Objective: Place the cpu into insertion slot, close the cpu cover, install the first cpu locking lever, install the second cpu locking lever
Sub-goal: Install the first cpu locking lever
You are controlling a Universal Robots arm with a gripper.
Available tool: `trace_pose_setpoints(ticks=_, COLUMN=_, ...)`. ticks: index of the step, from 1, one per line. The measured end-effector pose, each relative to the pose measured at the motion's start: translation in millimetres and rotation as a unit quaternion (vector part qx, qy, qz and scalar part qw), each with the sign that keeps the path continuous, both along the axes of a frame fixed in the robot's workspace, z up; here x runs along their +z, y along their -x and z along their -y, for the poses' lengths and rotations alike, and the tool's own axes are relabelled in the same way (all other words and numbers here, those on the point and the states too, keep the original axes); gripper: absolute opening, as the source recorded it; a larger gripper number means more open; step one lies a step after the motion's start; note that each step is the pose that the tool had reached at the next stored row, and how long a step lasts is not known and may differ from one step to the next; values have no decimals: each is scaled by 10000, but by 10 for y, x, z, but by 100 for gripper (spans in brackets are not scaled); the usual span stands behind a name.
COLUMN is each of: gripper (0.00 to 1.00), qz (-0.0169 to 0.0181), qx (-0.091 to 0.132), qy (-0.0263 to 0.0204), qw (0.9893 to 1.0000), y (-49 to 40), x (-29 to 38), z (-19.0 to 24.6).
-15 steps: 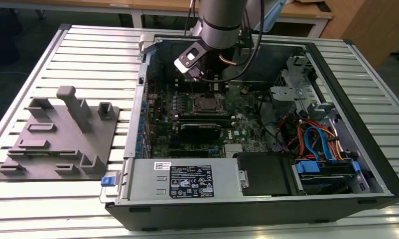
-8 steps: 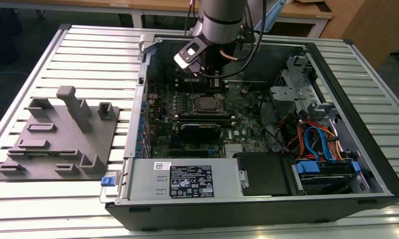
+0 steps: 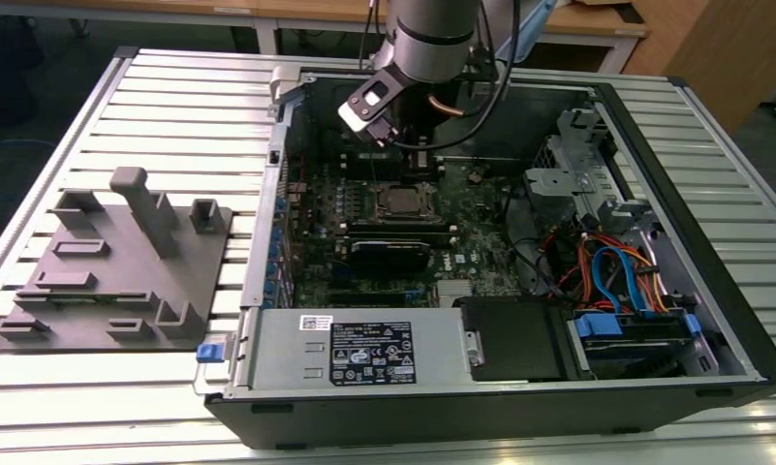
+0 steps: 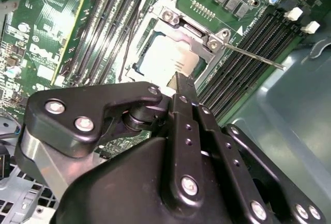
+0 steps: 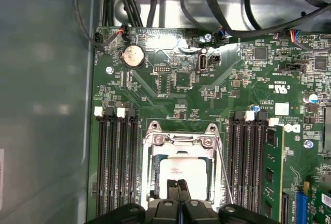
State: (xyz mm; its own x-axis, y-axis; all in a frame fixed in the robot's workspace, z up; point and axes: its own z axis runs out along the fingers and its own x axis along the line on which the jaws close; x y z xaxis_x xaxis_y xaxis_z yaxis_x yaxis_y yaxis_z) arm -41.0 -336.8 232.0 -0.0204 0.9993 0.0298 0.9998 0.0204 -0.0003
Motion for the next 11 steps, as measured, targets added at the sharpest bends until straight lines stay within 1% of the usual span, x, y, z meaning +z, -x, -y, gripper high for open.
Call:
trace_pose_setpoints(ticks=5, gripper=10, qz=0, qx=9, qy=0, qw=10000, y=0, x=0, z=45)
trace_pose_setpoints(ticks=8, gripper=10, qz=0, qx=176, qy=1, qw=9998, y=0, x=0, z=45)
trace_pose_setpoints(ticks=11, gripper=10, qz=0, qx=369, qy=1, qw=9993, y=0, x=0, z=46)
